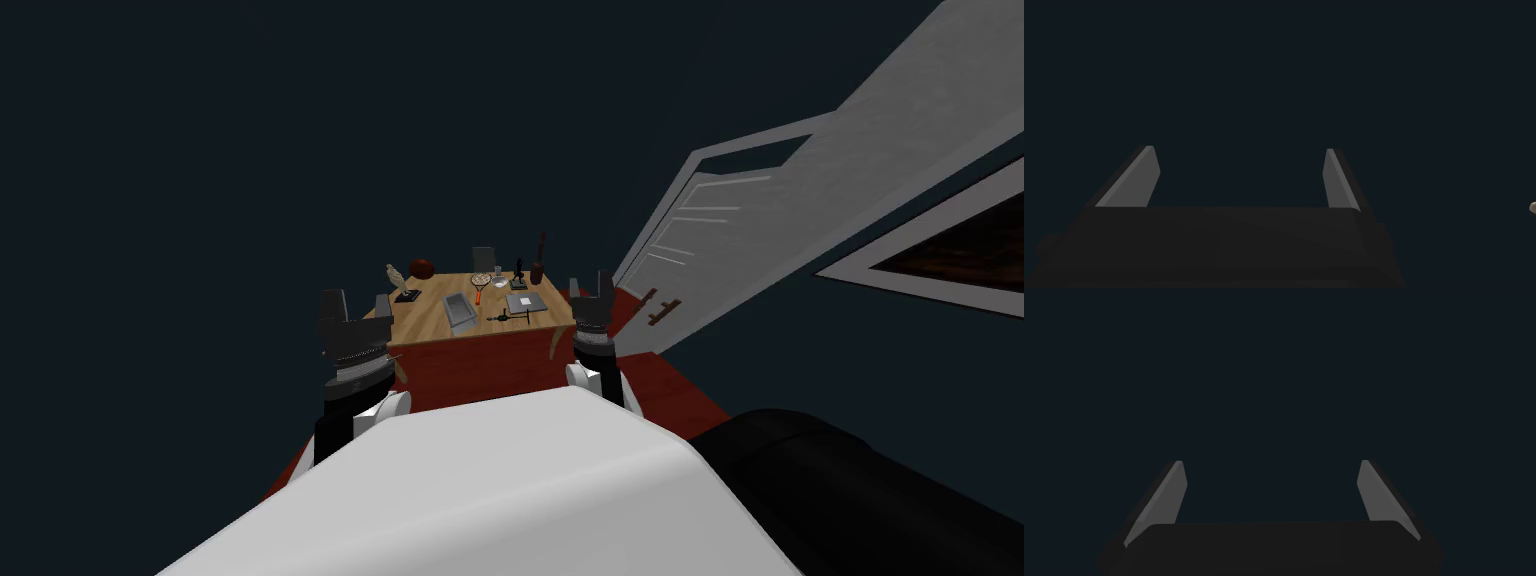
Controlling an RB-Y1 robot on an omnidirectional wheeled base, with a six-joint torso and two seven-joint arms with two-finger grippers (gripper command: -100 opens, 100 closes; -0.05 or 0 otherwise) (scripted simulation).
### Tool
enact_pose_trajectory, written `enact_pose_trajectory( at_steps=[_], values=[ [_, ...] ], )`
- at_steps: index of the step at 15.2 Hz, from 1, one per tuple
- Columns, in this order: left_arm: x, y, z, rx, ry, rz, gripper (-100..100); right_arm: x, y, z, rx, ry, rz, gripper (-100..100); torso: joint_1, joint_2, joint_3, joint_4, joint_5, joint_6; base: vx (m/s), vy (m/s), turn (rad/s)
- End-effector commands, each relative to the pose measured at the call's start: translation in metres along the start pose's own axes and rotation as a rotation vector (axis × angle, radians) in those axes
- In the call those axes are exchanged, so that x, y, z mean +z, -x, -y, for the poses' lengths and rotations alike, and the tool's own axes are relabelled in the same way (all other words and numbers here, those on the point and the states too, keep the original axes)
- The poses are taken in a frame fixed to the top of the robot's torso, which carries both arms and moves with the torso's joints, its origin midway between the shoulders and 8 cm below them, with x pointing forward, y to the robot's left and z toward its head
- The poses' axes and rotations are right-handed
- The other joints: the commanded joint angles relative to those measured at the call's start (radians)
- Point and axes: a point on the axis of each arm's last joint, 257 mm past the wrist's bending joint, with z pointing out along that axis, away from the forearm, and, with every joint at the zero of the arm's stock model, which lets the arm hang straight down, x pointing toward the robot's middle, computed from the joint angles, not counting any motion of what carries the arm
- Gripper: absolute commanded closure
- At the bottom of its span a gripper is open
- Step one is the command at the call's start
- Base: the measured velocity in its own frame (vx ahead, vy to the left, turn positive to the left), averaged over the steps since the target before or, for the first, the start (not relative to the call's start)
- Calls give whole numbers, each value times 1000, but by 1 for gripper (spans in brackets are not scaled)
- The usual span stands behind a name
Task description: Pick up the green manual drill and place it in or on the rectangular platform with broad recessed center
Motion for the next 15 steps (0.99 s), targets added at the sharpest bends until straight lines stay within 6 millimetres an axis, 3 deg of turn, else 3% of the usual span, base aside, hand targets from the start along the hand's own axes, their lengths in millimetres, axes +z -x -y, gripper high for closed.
enact_pose_trajectory(
  at_steps=[1,7,9,12,13,14,15],
  values=[
    [0,0,0,0,0,0,0,-3,-4,6,-18,-18,-32,-100,0,0,0,0,0,0,5,1,21],
    [0,0,0,0,0,0,0,-19,-18,40,-105,-116,-151,-100,0,-2,-1,0,0,0,21,8,61],
    [0,0,0,0,0,0,0,-35,-24,66,-166,-187,-221,-100,1,-2,-1,-1,0,0,36,19,89],
    [0,0,0,0,0,0,0,-45,-28,81,-203,-227,-268,-100,2,-3,-2,-1,0,0,34,26,100],
    [0,0,0,0,0,0,0,-57,-30,97,-240,-269,-312,-100,1,-3,-2,-1,0,0,28,22,97],
    [0,0,0,0,0,0,0,-57,-30,97,-240,-269,-312,-100,1,-3,-2,-1,0,0,27,22,96],
    [0,0,0,0,0,0,0,-71,-31,114,-278,-314,-358,-100,1,-2,-1,-1,0,0,30,27,131]
  ],
)
